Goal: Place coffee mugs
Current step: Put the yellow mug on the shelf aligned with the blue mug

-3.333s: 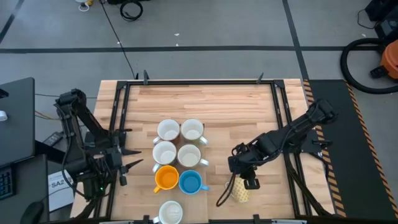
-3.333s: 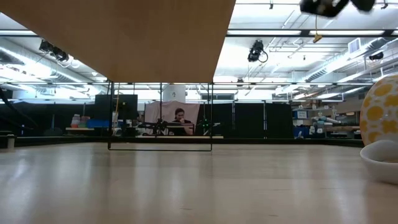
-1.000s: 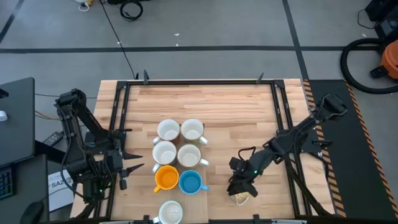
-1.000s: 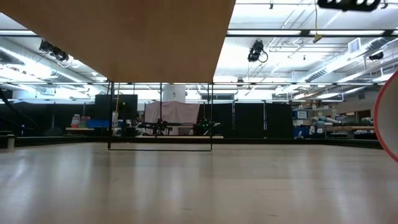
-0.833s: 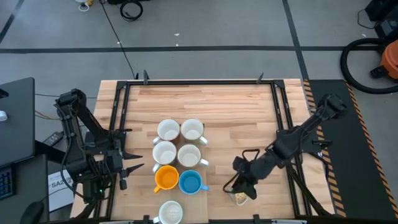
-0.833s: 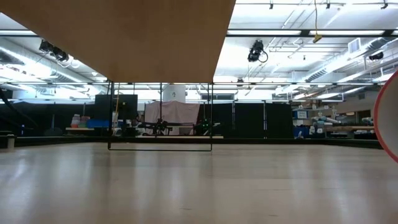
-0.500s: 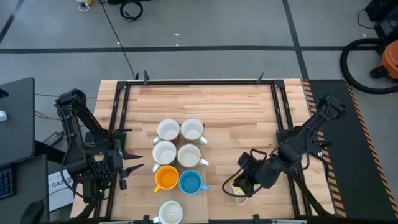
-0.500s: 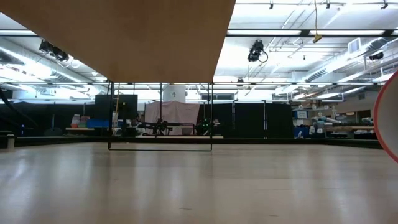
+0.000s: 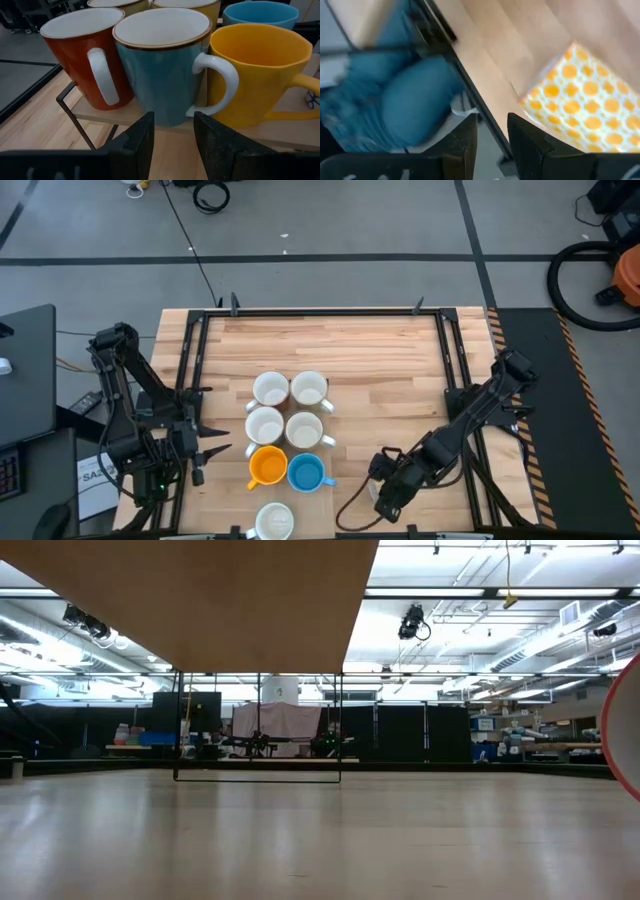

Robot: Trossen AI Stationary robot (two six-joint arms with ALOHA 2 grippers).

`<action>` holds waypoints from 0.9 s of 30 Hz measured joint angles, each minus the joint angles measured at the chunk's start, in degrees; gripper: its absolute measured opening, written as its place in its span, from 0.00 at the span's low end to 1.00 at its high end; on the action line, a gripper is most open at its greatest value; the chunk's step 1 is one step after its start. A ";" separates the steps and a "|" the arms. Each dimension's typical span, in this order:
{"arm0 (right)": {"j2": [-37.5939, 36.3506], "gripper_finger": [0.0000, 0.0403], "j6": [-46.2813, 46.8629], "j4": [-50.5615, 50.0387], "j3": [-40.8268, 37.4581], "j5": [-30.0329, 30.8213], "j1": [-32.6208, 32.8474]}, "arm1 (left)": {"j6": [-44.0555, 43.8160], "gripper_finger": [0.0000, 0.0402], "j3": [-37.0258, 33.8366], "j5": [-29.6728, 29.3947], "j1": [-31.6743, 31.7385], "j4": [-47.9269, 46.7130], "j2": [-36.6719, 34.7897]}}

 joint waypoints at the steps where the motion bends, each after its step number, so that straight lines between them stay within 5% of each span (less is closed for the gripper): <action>1: 0.78 0.28 -0.74 -0.94 0.38 -1.41 0.00 | 0.00 0.36 0.00 0.02 0.00 0.00 0.02; 12: 5.53 0.28 -7.91 0.08 0.91 -7.27 0.01 | 0.04 0.36 0.00 0.02 0.00 0.00 0.02; 27: 6.80 0.28 -11.07 -0.22 0.87 -2.72 -0.49 | 0.13 0.36 0.00 0.00 0.00 0.11 0.02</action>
